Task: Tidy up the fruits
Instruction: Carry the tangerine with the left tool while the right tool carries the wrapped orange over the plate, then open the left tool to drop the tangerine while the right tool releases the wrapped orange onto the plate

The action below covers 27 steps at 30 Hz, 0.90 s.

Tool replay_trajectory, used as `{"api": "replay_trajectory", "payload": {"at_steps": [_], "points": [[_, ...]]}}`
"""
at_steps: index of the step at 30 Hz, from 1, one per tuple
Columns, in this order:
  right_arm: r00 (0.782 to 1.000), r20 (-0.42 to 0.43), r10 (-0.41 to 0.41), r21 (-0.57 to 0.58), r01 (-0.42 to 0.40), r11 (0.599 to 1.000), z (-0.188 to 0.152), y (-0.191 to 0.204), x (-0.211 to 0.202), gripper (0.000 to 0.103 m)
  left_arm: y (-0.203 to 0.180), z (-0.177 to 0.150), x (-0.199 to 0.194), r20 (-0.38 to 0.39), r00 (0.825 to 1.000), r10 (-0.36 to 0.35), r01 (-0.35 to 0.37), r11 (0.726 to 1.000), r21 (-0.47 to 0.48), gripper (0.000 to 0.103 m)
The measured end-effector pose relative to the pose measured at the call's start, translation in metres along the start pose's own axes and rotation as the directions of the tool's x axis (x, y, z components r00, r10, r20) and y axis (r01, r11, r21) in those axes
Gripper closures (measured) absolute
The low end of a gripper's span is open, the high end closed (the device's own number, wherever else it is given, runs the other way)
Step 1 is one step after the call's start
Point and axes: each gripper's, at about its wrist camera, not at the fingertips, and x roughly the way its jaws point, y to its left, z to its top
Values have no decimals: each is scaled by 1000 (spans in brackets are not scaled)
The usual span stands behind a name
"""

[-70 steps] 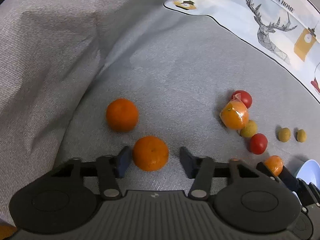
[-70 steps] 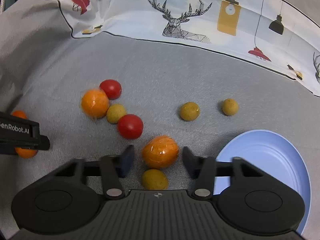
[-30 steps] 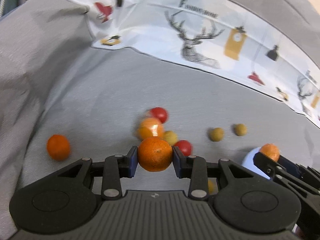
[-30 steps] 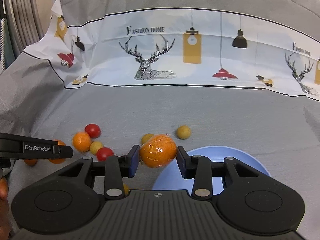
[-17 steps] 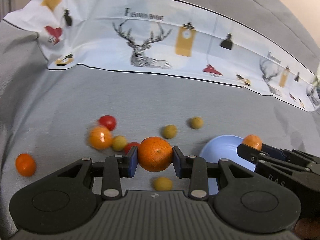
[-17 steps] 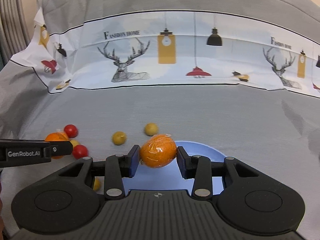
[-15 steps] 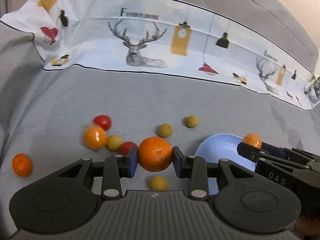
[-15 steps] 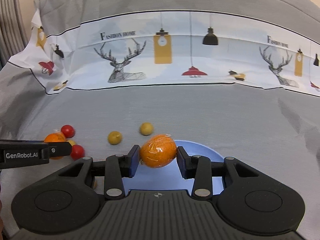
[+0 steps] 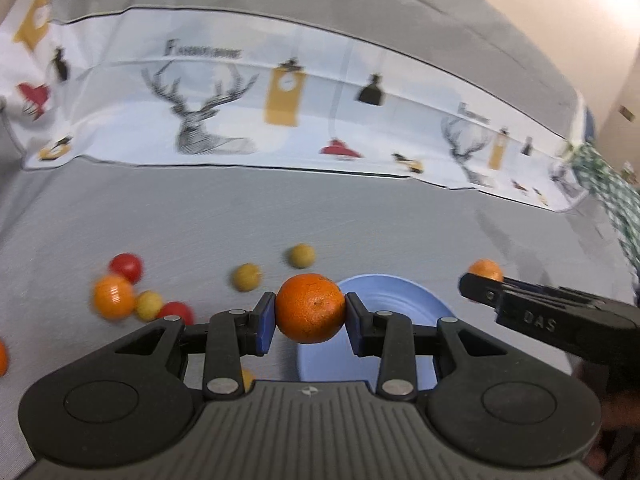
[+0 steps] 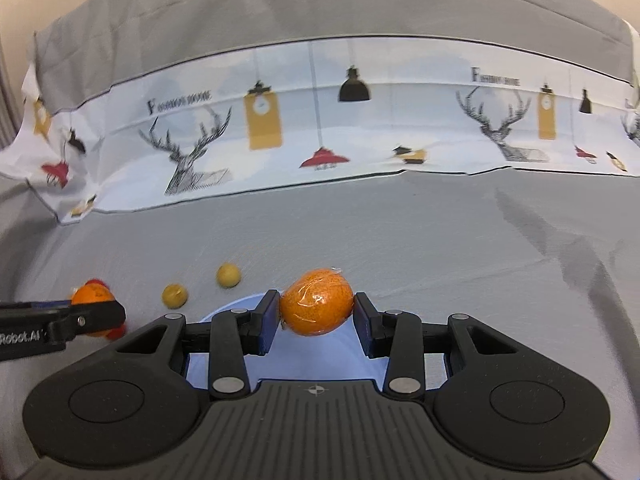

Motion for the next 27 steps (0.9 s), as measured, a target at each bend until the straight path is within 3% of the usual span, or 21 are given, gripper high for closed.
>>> {"api": "replay_trajectory", "payload": {"at_steps": [5,12,27], "points": [[1000,-24,-3,11,3,1000,-6,-13,-1,62,-25,-10,9,-51,997,-53,57,994,92,63],[995,-90,-31,-13,30,999,-13,-11,9,62,-46,-26,24,-126,990,-66,90,977,192,63],[990,-135,-51,-17,49,999,-15,-10,16,61,-50,-29,24,-139,987,-80,108,971,212,62]]}}
